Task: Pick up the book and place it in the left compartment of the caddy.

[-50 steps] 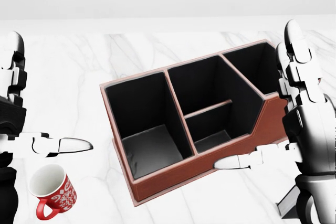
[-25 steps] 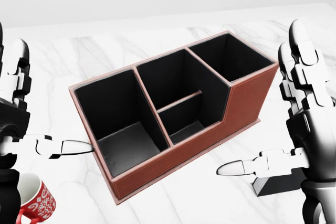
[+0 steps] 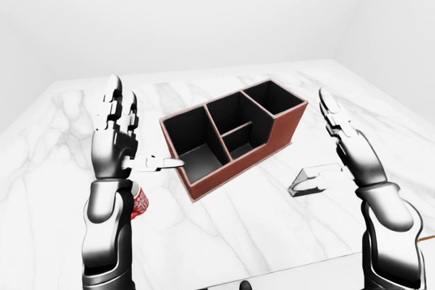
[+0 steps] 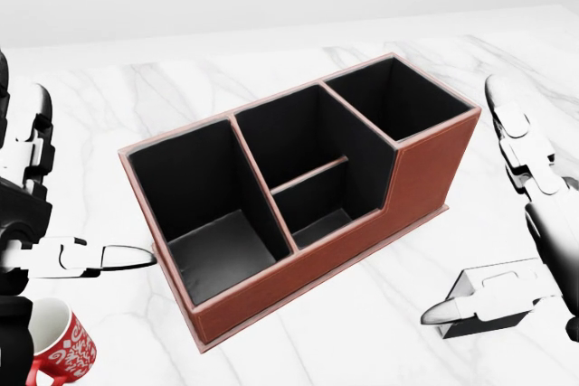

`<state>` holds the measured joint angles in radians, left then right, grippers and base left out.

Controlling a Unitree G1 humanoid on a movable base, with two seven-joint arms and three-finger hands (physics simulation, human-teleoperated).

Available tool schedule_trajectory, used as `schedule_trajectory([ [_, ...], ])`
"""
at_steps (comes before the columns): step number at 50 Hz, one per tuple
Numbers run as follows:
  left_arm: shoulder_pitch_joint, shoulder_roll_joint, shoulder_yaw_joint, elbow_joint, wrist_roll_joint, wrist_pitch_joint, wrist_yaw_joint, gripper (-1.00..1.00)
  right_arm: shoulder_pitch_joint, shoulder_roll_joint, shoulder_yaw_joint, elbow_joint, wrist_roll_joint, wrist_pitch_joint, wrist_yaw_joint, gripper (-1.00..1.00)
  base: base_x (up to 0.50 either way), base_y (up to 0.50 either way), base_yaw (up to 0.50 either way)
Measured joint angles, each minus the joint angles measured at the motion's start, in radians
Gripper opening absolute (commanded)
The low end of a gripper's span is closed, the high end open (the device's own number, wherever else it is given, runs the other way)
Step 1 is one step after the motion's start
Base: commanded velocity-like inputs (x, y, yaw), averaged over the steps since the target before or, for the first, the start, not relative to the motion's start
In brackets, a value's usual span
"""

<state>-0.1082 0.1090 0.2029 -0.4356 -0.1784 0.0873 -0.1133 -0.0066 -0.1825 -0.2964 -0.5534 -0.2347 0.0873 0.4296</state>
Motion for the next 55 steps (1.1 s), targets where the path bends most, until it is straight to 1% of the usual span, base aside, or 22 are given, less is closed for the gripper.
schedule_trajectory([
  [9,0.001,0.008,0.015,0.011,-0.017,0.0,-0.001,1.0,-0.001,-0.054,-0.09,0.039,-0.105,0.0,0.138,1.0,0.0,0.0,0.0],
  [17,0.003,0.013,0.027,0.016,-0.029,0.0,-0.002,1.0,0.009,-0.077,-0.152,0.049,-0.166,0.0,0.222,1.0,0.05,-0.01,0.0],
  [24,0.006,0.015,0.033,0.016,-0.036,0.0,-0.002,1.0,0.017,-0.092,-0.188,0.06,-0.217,0.0,0.266,1.0,0.0,0.0,0.0],
  [32,0.01,0.016,0.038,0.019,-0.041,0.0,-0.001,1.0,0.014,-0.118,-0.203,0.1,-0.301,-0.004,0.268,1.0,0.0,0.0,0.0],
  [35,0.012,0.016,0.04,0.02,-0.042,0.0,-0.001,1.0,0.006,-0.13,-0.2,0.126,-0.339,-0.017,0.268,1.0,0.0,0.0,0.0],
  [39,0.016,0.016,0.043,0.02,-0.044,0.0,-0.001,1.0,-0.011,-0.15,-0.184,0.172,-0.4,-0.049,0.268,1.0,0.0,0.0,0.0],
  [50,0.027,0.015,0.05,0.023,-0.046,0.0,-0.002,1.0,-0.077,-0.209,-0.11,0.353,-0.596,-0.173,0.223,1.0,0.0,0.0,0.0],
  [55,0.031,0.015,0.054,0.026,-0.046,0.0,-0.003,1.0,-0.106,-0.232,-0.078,0.428,-0.676,-0.175,0.199,1.0,0.0,0.0,0.0],
])
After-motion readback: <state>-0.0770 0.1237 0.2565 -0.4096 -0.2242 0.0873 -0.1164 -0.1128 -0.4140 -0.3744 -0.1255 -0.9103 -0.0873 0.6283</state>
